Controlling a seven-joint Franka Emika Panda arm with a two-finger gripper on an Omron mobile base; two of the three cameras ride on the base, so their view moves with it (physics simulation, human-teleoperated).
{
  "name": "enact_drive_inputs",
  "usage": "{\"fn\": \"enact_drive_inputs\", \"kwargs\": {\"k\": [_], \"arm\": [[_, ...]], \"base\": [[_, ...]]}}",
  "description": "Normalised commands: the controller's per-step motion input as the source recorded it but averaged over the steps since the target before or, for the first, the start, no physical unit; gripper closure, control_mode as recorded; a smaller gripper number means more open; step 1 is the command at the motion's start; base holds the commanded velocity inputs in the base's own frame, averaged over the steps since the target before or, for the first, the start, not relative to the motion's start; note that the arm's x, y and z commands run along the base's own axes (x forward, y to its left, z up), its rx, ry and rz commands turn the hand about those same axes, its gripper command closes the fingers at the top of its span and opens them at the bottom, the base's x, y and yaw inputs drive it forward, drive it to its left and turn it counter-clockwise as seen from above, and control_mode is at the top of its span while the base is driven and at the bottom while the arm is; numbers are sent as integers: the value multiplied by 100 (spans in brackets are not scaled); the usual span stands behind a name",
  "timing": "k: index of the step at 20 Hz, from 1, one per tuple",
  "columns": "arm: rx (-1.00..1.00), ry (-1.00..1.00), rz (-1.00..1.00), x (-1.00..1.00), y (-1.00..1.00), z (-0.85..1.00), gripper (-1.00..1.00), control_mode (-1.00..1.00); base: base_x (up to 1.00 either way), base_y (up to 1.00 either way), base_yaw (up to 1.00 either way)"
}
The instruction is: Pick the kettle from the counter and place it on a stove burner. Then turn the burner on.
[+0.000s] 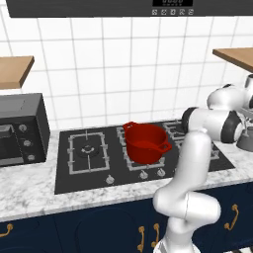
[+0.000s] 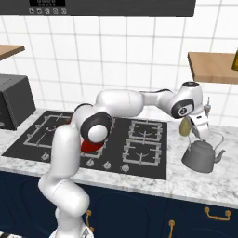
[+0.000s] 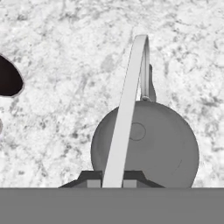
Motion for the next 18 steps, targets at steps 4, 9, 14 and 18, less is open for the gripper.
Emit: {"fn": "enact_drive_inputs", "kwargs": {"k": [4, 9, 14, 18], "arm": [[-16, -19, 4, -67, 79, 1, 100, -100], [-21, -15, 4, -43, 94, -37, 100, -100], [-12, -15, 9, -57, 67, 35, 100, -100], [-9, -28, 13, -58, 54, 100, 100, -100]], "base": [[0, 0, 0], [0, 0, 0], [0, 0, 0], [0, 0, 0]]}}
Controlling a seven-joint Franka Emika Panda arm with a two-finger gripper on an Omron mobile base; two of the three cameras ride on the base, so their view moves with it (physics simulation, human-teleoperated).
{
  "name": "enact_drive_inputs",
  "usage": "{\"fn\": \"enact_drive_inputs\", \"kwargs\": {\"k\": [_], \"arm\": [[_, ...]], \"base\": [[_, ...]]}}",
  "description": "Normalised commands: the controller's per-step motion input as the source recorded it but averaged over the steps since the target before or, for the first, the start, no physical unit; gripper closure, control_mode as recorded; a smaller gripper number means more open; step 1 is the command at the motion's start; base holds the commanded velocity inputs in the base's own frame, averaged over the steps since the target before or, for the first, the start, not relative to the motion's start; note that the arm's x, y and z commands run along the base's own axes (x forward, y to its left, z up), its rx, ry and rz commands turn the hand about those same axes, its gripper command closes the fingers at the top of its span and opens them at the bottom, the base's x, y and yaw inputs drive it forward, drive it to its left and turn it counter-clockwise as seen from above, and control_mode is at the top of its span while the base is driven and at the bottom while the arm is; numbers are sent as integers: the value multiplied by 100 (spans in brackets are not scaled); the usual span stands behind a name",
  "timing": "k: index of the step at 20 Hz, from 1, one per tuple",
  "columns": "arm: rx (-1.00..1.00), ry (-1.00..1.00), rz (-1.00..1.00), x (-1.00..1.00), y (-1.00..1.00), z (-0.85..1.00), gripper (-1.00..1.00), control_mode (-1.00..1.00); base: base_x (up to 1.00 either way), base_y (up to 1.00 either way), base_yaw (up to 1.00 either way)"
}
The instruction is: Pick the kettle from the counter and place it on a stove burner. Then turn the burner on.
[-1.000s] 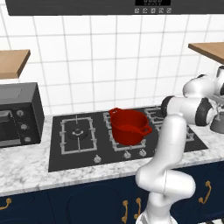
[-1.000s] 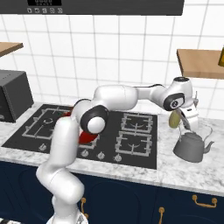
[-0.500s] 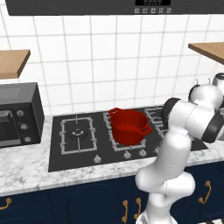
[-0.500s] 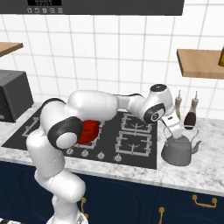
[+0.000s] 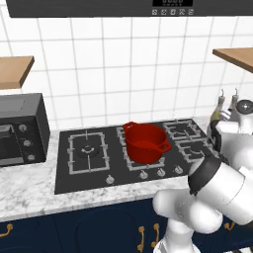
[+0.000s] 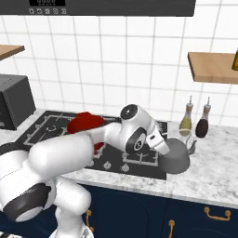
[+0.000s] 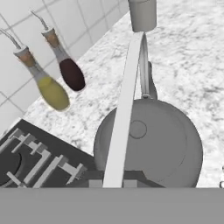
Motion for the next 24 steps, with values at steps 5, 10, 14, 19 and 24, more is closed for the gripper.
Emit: {"fn": "enact_drive_inputs", "kwargs": {"k": [5, 10, 14, 19, 24], "arm": [[-6, -9, 13, -49, 59, 90, 100, -100], [-2, 0, 19, -50, 72, 99, 100, -100], [1, 3, 25, -47, 86, 98, 100, -100], [8, 6, 26, -38, 90, 93, 100, -100], [9, 0, 20, -26, 99, 77, 100, -100]], "base": [[0, 0, 0], [0, 0, 0], [0, 0, 0], [0, 0, 0], [0, 0, 0]]}}
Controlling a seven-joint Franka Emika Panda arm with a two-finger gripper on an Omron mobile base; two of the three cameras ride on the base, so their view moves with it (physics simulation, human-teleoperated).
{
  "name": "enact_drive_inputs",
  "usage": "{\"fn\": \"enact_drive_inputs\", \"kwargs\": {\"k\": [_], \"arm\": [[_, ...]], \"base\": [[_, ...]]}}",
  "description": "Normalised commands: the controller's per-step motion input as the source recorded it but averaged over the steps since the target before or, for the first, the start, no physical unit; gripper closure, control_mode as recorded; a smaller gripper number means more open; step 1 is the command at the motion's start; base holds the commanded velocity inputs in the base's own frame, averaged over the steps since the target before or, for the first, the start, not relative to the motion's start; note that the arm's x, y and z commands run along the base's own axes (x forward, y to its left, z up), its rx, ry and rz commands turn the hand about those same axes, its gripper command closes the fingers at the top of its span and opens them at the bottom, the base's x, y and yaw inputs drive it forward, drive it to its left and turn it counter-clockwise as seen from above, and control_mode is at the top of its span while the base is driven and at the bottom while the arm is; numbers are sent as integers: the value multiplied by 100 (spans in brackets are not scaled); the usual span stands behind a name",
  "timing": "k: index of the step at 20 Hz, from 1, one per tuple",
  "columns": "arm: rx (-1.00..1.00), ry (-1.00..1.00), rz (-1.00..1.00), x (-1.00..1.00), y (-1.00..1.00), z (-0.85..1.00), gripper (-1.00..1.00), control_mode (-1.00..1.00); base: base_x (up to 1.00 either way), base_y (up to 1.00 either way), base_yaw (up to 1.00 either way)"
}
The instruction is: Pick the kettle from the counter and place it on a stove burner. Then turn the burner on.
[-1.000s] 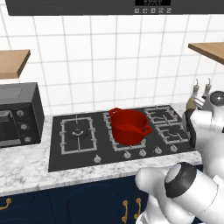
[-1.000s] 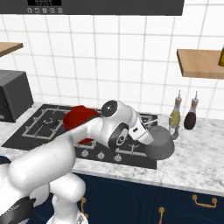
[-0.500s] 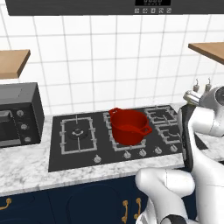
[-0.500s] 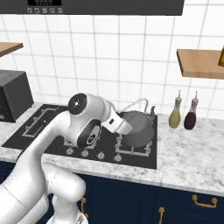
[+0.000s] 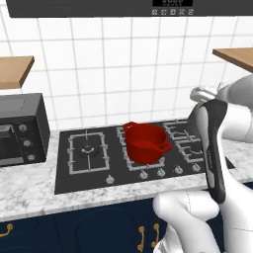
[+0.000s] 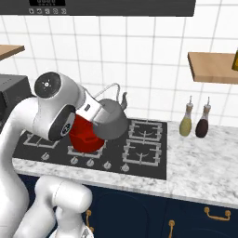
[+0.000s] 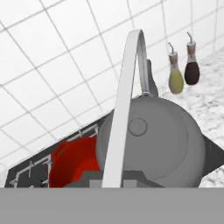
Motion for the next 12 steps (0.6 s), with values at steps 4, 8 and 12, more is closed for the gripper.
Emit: {"fn": "enact_drive_inputs", "kwargs": {"k": [4, 8, 12], "arm": [[4, 6, 17, -5, 100, 17, 100, -100], [1, 12, 21, 0, 100, -3, 100, -100], [2, 1, 27, 11, 100, -27, 100, -100]], "base": [[0, 0, 0], [0, 0, 0], [0, 0, 0]]}}
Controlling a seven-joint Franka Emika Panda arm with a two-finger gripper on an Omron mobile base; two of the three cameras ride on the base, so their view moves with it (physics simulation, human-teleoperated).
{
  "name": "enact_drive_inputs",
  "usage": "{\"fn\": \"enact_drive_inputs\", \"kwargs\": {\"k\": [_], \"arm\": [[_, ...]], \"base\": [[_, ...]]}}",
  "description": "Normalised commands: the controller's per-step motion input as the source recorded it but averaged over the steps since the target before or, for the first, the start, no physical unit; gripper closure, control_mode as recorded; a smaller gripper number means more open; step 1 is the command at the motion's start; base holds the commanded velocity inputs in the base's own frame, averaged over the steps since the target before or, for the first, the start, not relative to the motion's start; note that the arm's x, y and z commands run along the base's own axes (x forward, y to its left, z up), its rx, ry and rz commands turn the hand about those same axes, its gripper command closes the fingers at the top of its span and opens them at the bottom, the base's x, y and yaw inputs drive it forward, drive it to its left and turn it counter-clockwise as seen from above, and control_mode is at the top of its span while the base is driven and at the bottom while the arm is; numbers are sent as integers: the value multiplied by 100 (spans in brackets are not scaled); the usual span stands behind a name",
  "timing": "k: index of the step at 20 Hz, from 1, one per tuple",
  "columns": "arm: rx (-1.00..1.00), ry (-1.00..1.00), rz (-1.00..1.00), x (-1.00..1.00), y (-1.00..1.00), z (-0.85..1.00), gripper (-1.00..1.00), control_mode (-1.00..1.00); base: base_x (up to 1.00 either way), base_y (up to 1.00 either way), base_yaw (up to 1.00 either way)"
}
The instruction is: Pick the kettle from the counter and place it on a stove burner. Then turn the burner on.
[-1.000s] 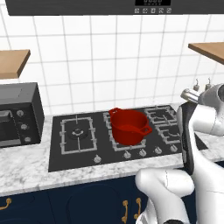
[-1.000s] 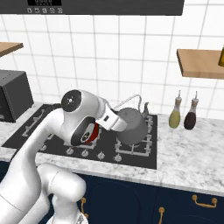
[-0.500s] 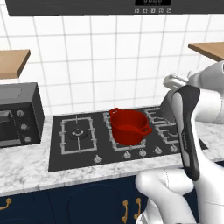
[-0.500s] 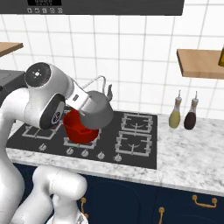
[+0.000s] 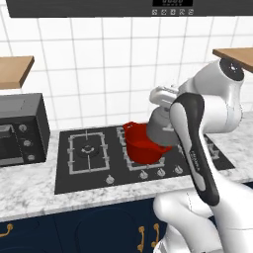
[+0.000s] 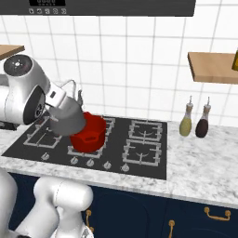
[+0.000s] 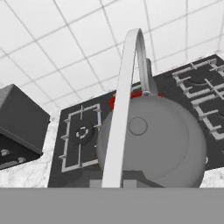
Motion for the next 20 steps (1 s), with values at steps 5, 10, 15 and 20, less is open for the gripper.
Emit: {"fn": "enact_drive_inputs", "kwargs": {"k": [5, 10, 15, 20], "arm": [[1, 0, 29, 30, 100, -38, 100, -100], [0, 1, 25, 51, 100, -37, 100, -100], [-5, 16, 5, 68, 89, -15, 100, -100], [-16, 14, -8, 58, 58, -1, 100, -100]], "base": [[0, 0, 0], [0, 0, 0], [0, 0, 0], [0, 0, 0]]}}
